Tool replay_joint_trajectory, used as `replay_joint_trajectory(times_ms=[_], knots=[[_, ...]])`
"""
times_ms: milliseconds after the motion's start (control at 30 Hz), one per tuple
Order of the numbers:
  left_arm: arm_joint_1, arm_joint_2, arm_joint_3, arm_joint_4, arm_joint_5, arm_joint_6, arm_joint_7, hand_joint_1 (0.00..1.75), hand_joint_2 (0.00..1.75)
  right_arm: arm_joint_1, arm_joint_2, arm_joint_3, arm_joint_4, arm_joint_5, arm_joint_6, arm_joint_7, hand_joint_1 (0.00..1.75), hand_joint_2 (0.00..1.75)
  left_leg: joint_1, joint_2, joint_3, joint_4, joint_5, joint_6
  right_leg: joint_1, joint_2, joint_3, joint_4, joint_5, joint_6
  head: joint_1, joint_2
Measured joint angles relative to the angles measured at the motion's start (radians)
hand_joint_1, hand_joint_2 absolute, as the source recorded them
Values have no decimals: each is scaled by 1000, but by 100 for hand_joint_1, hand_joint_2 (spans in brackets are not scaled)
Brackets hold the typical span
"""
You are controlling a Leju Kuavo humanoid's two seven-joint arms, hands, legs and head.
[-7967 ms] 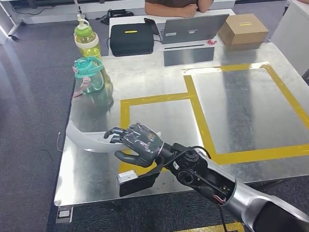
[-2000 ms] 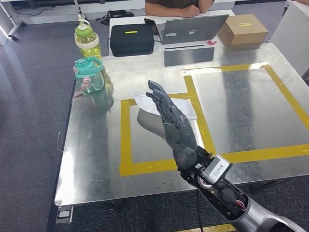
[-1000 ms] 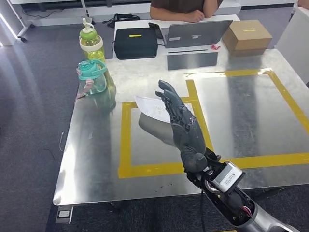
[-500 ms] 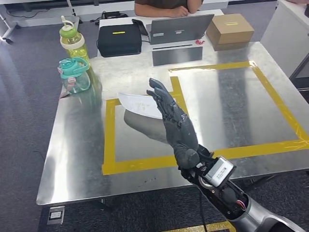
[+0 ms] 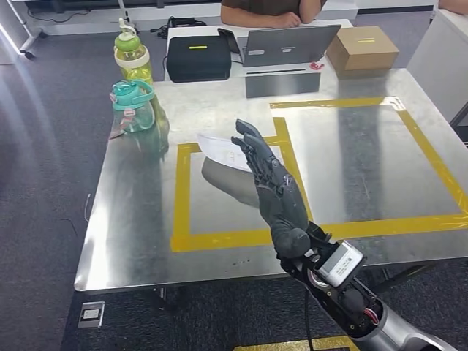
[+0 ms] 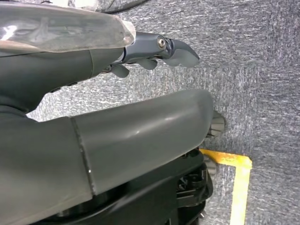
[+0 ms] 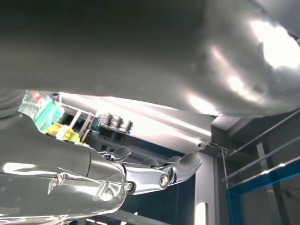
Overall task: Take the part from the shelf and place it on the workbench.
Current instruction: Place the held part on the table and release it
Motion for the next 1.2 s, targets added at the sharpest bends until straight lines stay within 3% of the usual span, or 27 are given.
replay_joint_trajectory(times_ms=[67, 167, 233, 300, 333, 367, 400, 500, 567, 667, 700, 767, 833, 867, 900, 933, 1033, 1100, 1200], knots=[[1, 0, 2, 0, 3, 1, 0, 0, 0, -3, 0, 0, 1, -1, 0, 1, 0, 0, -3, -1, -11, 7, 5, -10, 3, 1, 24, -51, 2, -9, -2, 0], [4, 0, 3, 0, 6, 1, -1, 0, 0, -3, 1, 0, 1, -1, -1, 3, 0, 0, -3, -2, -24, 21, 0, -26, 0, 1, 19, -56, 13, -29, -8, 0], [4, 1, 4, 0, 6, 1, -2, 0, 0, -3, 1, 0, 1, -1, -3, 6, 0, 0, 0, -4, -60, 102, -55, -38, -5, -2, 12, -60, 22, -40, -18, 0], [5, 1, 6, 0, 6, 1, -3, 0, 0, -2, 1, 0, 1, 0, -6, 8, 0, 0, 5, -4, -123, 243, -129, -47, -4, -4, -2, -60, 30, -45, -29, 0], [6, 1, 7, 0, 7, 1, -3, 0, 0, -2, 1, 0, 1, 0, -8, 10, 0, 0, 6, -4, -146, 296, -148, -49, -4, -5, -8, -60, 34, -45, -31, 0], [7, 1, 8, 0, 7, 1, -3, 0, 0, -1, 1, 0, 1, 1, -9, 12, 0, 0, 7, -4, -152, 316, -149, -49, -4, -5, -13, -60, 38, -45, -32, 0], [8, 1, 9, 0, 7, 1, -3, 0, 0, -1, 1, 0, 1, 2, -11, 14, 0, 0, 7, -4, -136, 293, -131, -47, -4, -4, -17, -60, 41, -44, -32, 0], [7, 2, 11, 0, 7, 0, -3, 0, 0, 0, 1, 0, -1, 3, -18, 17, 0, 0, 4, -4, -12, 71, -42, -34, -2, -3, -21, -59, 48, -37, -33, 0], [7, 3, 11, 0, 7, 0, -3, 0, 0, 0, 1, 0, -2, 4, -20, 19, 0, 0, -2, -4, 23, -2, -25, -26, -1, -3, -24, -59, 53, -28, -31, 0], [9, 3, 12, 0, 8, -1, -3, 0, 0, 0, 1, 0, -3, 4, -20, 19, 0, 0, -3, -3, 19, -6, -15, -12, -2, -3, -28, -60, 57, -13, -29, 0], [9, 3, 12, 0, 8, -1, -3, 0, 0, 0, 1, 0, -3, 4, -20, 19, 0, 0, -1, -2, 17, -9, -10, -6, -3, -3, -36, -46, 44, -8, -27, 0], [9, 3, 13, 0, 9, -1, -3, 0, 0, 1, 1, -1, -3, 4, -21, 19, 0, 0, 2, 2, 12, -13, -2, 6, -4, -3, -74, 46, -23, -3, -19, 0], [9, 3, 13, 0, 9, -2, -3, 0, 0, 5, 1, -1, -3, 4, -23, 21, 0, 0, -1, 3, 2, -13, 4, 11, -4, -3, -124, 189, -100, 0, -11, 0], [10, 2, 14, 0, 9, -4, -3, 0, 0, 7, 1, -2, -3, 4, -25, 23, 0, 0, -3, 3, -2, -12, 7, 11, -4, -3, -136, 233, -116, 0, -9, 0], [10, 3, 14, 0, 8, -5, -3, 0, 0, 10, 1, -2, -3, 5, -27, 24, 0, 0, -4, 3, -6, -12, 10, 11, -4, -3, -128, 238, -111, -1, -7, 0], [10, 3, 14, 0, 8, -7, -3, 0, 0, 11, 1, -3, -3, 5, -28, 26, 0, 0, -6, 3, -8, -12, 13, 11, -4, -3, -101, 200, -88, -4, -4, 0], [9, 2, 15, 0, 7, -8, -3, 0, 0, 11, 0, -8, -6, 8, -31, 29, 0, 0, -12, 2, -13, -8, 19, 4, 2, -3, 18, -11, -11, -20, 0, 0], [8, 2, 16, 0, 7, -8, -3, 0, 0, 12, 0, -9, -10, 10, -32, 30, 0, 0, -15, 3, -21, -4, 25, -6, 6, -2, 41, -67, -6, -26, -2, 0], [8, 4, 16, 0, 6, -8, -2, 0, 0, 16, -1, -11, -11, 11, -33, 31, 0, 0, -14, 2, -34, 12, 18, -23, -1, -3, 42, -78, 6, -37, -7, 0]])
